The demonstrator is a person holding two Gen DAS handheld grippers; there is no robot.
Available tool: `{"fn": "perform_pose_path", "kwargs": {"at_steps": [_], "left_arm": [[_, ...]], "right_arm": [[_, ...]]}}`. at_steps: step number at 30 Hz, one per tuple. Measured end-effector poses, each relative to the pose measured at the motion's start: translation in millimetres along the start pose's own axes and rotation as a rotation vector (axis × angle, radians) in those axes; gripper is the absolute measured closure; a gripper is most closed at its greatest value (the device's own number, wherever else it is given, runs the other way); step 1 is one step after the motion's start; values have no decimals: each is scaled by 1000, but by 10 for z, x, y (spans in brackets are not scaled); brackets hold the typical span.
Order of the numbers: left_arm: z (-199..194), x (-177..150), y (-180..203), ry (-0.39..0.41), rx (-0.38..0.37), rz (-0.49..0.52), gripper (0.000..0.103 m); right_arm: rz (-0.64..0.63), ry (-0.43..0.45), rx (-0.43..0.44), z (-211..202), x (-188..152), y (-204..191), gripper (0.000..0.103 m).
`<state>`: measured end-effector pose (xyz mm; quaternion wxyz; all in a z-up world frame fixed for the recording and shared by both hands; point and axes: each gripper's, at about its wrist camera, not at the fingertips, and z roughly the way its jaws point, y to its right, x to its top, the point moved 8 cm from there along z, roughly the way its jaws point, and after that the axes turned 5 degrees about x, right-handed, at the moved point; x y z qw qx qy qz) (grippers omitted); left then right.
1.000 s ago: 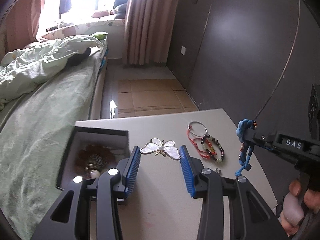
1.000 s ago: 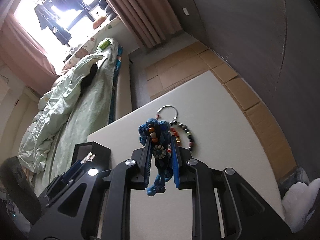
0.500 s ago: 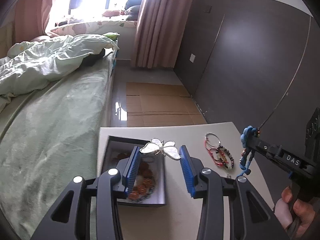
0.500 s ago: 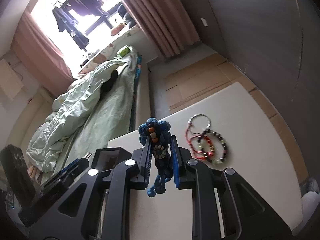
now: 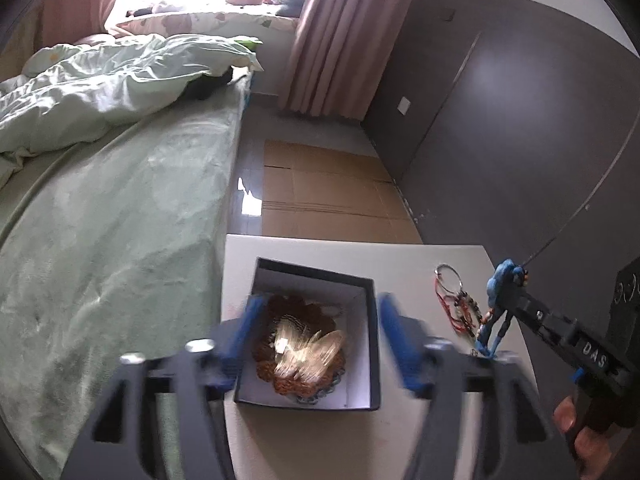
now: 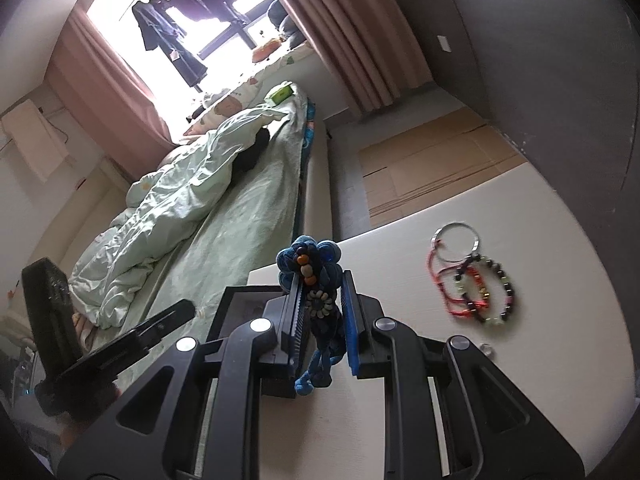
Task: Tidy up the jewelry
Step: 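Release the butterfly into the black box with the left gripper while the right drops the blue figure in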
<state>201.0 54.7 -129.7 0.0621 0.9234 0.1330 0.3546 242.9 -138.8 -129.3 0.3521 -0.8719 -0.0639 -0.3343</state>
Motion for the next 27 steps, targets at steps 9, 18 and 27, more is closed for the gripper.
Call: {"fn": "perform_pose_path", "kwargs": {"at_steps": [9, 18, 27], "left_arm": [[-150, 125, -246, 26, 2, -64, 32], [-313, 223, -407, 57, 26, -73, 21], [-375, 249, -463, 66, 26, -90, 11]], "right_arm": [[6, -27, 65, 231, -101, -262, 84], [18, -64, 187, 474, -230, -611, 84], [-60, -97, 155, 574, -350, -771, 12]]}}
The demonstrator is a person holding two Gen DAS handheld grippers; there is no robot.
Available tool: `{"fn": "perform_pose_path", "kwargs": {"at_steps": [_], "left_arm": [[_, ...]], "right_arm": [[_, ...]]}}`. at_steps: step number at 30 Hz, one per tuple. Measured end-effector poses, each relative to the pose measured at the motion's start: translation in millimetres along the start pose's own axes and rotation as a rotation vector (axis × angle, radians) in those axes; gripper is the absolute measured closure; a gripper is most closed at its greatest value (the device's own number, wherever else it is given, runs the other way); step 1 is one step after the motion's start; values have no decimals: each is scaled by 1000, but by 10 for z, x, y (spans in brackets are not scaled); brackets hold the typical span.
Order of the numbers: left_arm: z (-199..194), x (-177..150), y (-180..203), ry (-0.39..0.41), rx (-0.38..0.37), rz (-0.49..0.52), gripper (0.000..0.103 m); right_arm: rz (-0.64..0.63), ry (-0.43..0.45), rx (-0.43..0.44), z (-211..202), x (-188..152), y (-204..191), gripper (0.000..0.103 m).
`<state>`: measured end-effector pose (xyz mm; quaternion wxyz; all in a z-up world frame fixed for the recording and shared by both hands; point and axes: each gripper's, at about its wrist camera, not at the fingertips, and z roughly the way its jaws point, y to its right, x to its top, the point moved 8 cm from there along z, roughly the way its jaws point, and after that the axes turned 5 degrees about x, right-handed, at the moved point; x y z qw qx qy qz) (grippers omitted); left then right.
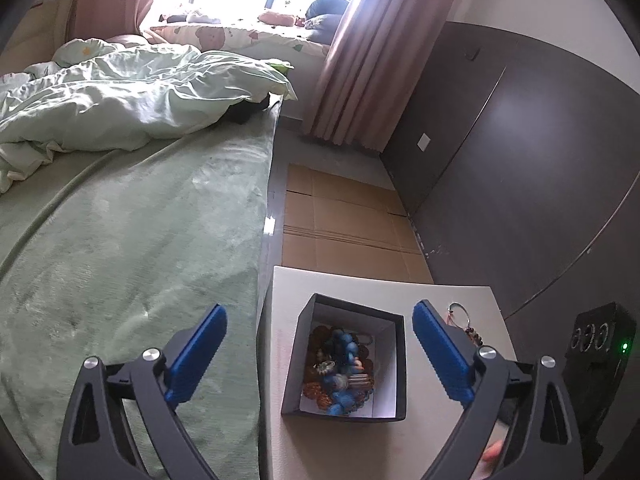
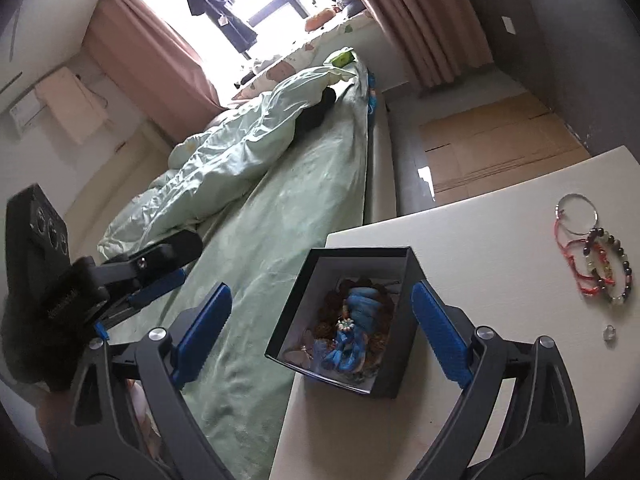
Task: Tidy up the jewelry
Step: 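Release the butterfly into the black box with the left gripper while the right drops the blue figure in, then move the left gripper to the small silver ring and grasp it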
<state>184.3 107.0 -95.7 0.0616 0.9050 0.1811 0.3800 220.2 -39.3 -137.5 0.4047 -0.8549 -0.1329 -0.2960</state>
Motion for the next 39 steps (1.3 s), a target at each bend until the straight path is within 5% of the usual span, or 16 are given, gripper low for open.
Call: {"fn": "perform_pose_path", "kwargs": {"at_steps": [19, 39], "left_arm": [[89, -207, 429, -24, -21, 84, 8], [402, -555, 1319, -50, -101, 208, 15]], "right_arm": [[76, 79, -134, -808, 205, 712, 12], [268, 45, -333, -1409, 63, 1656, 14]]}}
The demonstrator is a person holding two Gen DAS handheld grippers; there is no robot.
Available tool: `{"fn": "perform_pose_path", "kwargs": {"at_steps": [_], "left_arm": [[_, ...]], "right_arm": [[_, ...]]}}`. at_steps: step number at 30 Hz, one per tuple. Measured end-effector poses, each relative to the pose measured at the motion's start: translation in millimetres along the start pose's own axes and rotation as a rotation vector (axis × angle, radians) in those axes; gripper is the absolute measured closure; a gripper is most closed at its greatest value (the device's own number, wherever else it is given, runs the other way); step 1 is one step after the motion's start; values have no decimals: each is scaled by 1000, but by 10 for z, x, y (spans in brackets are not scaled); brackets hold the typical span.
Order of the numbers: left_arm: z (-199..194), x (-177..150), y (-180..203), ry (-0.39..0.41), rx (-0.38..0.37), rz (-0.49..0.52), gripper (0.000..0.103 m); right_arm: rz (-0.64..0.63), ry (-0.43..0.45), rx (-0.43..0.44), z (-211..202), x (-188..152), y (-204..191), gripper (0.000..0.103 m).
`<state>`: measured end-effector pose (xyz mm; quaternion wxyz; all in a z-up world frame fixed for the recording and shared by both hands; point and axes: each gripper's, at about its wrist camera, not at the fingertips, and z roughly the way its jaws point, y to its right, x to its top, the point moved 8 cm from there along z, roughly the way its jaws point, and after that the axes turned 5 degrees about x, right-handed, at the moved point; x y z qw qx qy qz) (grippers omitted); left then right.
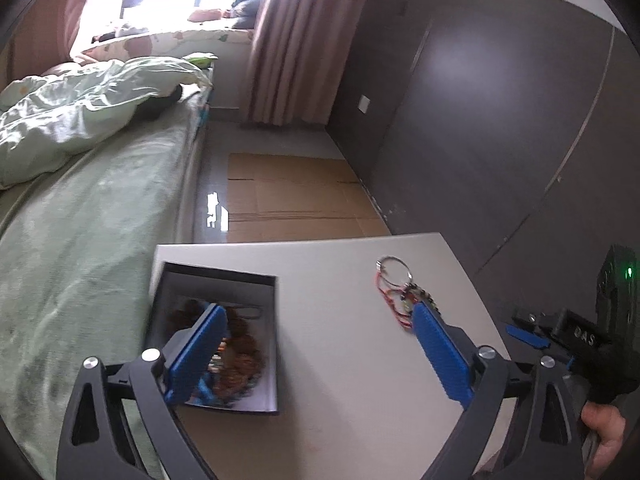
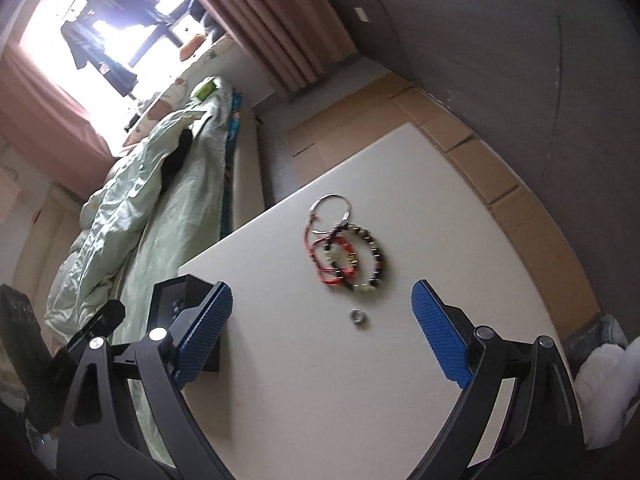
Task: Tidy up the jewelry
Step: 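Move the left gripper to the small silver ring and grasp it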
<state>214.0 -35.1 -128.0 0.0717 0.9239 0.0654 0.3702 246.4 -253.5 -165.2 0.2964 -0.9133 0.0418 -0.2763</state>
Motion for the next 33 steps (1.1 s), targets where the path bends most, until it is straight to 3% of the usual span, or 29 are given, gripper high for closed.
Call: {"fn": "perform_pose_path", "kwargs": {"at_steps": [2, 5, 13, 19, 26, 33], "left_arm": [[73, -35, 117, -9, -11, 9, 17], [173, -85, 301, -23, -31, 27, 21], [488, -315, 839, -50, -78, 109, 30], [768, -586, 1203, -94, -90, 222, 37], [1030, -790, 1358, -127, -80, 281, 47], [1196, -841, 1457, -139, -77, 336, 58]], "right_arm": [[18, -4, -5, -11, 8, 76, 23], [47, -4, -9, -37, 37, 168, 29], [67, 21, -59, -237, 138, 395, 29], [92, 11, -99, -298, 163, 586, 37], [133, 19, -117, -391, 219, 745, 45], [151, 34, -131, -429, 289, 801, 45]]}}
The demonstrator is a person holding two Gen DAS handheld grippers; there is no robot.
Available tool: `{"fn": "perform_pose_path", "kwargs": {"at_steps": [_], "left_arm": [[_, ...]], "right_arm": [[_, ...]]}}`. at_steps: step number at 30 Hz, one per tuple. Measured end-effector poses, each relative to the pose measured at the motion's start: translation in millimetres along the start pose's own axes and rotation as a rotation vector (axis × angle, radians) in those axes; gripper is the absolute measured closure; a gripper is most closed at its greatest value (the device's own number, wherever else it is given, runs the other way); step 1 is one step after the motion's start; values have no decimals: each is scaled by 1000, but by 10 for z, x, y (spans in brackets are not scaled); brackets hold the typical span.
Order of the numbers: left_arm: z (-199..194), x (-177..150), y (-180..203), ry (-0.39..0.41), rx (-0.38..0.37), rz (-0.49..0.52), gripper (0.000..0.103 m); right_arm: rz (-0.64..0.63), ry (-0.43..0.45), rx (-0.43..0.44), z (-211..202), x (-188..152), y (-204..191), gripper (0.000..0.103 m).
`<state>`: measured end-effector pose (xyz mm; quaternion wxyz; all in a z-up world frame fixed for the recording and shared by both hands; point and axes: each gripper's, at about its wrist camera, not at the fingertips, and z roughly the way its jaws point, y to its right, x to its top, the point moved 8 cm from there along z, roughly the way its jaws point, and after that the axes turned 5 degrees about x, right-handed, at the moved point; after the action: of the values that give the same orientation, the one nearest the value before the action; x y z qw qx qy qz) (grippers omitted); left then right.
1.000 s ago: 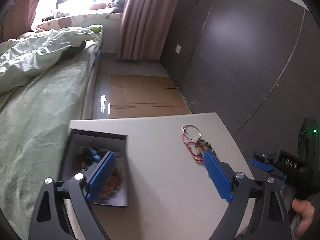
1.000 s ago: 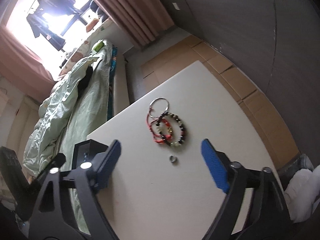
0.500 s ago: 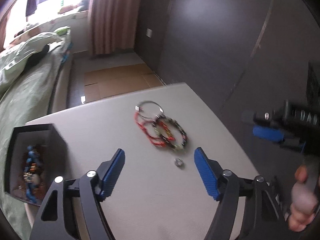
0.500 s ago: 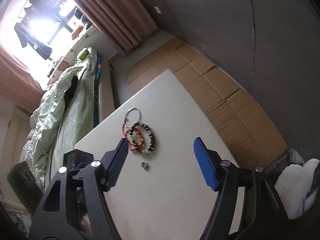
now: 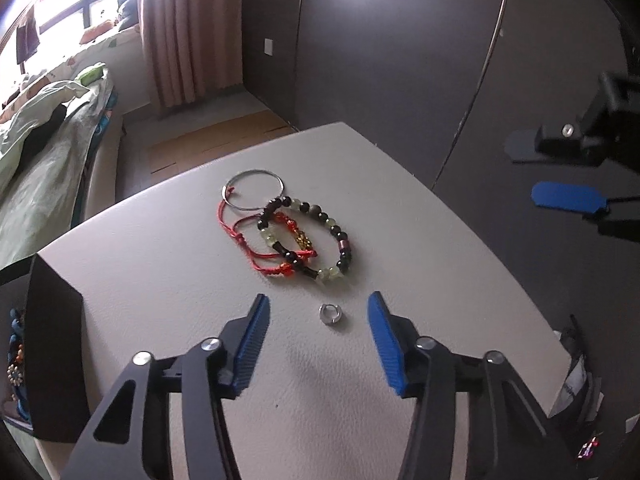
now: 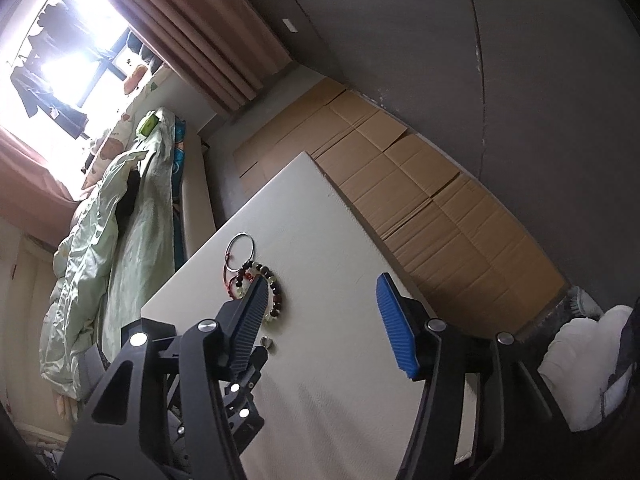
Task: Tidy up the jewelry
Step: 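Move the left gripper to the small silver ring and grasp it, then grasp the black bead bracelet with the right gripper while the left holds the silver ring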
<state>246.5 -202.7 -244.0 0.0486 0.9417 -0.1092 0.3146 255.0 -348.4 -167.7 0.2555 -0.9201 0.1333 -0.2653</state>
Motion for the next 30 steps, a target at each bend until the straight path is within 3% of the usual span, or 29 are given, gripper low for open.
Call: {"fn": "perform_pose_path", "kwargs": {"at_steps": [9, 14, 19, 21, 30], "left_arm": [[155, 5, 83, -24, 5, 36, 68], [168, 3, 65, -20, 18, 47, 70], [141, -26, -7, -30, 37, 57, 92], [121, -34, -38, -40, 10, 43, 92], [-179, 90, -336, 18, 32, -7, 93]], "right_arm": [[-14, 11, -18, 24, 50, -46, 46], [-20, 7, -21, 61, 34, -74, 52], [-36, -6, -23, 113, 10, -134, 58], [-41, -10, -24, 133, 4, -146, 59], [-90, -49, -13, 331, -51, -253, 74]]}}
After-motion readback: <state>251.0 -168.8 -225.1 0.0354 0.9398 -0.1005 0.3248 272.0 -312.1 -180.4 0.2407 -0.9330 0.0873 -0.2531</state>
